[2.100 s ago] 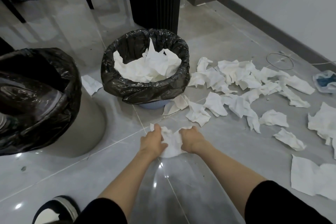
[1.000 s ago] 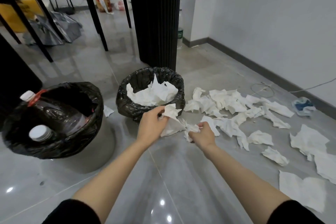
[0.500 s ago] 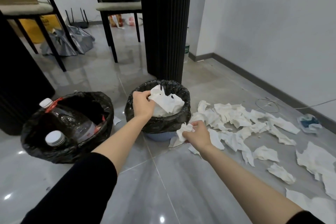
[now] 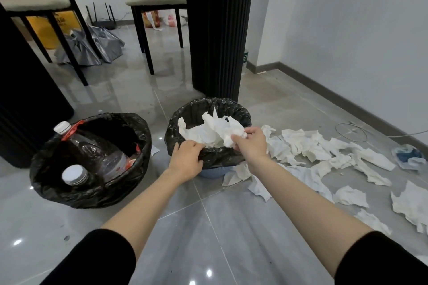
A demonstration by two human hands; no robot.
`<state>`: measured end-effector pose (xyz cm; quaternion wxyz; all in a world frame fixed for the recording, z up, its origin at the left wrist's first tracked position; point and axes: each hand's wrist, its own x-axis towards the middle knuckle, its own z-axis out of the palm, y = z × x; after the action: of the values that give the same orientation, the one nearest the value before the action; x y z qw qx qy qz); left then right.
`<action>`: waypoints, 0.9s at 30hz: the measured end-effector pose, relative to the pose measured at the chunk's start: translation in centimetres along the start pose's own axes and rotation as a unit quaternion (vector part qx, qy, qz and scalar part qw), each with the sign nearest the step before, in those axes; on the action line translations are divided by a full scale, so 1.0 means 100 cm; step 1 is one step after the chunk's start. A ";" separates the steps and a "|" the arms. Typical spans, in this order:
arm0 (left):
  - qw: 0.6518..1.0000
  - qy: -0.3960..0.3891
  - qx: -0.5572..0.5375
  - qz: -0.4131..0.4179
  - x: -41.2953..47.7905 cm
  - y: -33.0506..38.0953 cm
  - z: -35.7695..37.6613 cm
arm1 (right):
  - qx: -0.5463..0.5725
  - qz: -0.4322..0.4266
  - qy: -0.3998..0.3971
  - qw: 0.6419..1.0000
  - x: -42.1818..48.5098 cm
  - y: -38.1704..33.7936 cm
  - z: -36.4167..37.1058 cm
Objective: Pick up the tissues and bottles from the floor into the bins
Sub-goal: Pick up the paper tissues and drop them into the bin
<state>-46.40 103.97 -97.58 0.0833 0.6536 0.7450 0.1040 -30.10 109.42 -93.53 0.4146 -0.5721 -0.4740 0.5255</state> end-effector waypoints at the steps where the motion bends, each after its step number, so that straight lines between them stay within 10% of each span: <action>1: 0.999 -0.003 0.036 0.015 -0.002 -0.002 0.001 | -0.014 -0.018 -0.003 1.000 0.003 -0.004 0.004; 12: 0.995 0.062 0.035 0.067 -0.031 -0.026 -0.002 | -0.265 -0.247 -0.082 0.928 0.007 0.000 0.040; 20: 0.998 0.038 0.032 0.048 -0.056 -0.039 -0.010 | -0.582 -0.156 -0.335 0.724 0.007 0.035 0.060; 27: 0.999 0.017 0.033 0.011 -0.058 -0.027 -0.029 | -0.563 -0.267 -0.215 0.753 -0.005 0.025 0.036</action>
<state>-48.95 97.79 -95.54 0.0481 0.6626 0.7419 0.0911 -33.44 108.33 -96.21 0.0284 -0.4246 -0.8939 0.1411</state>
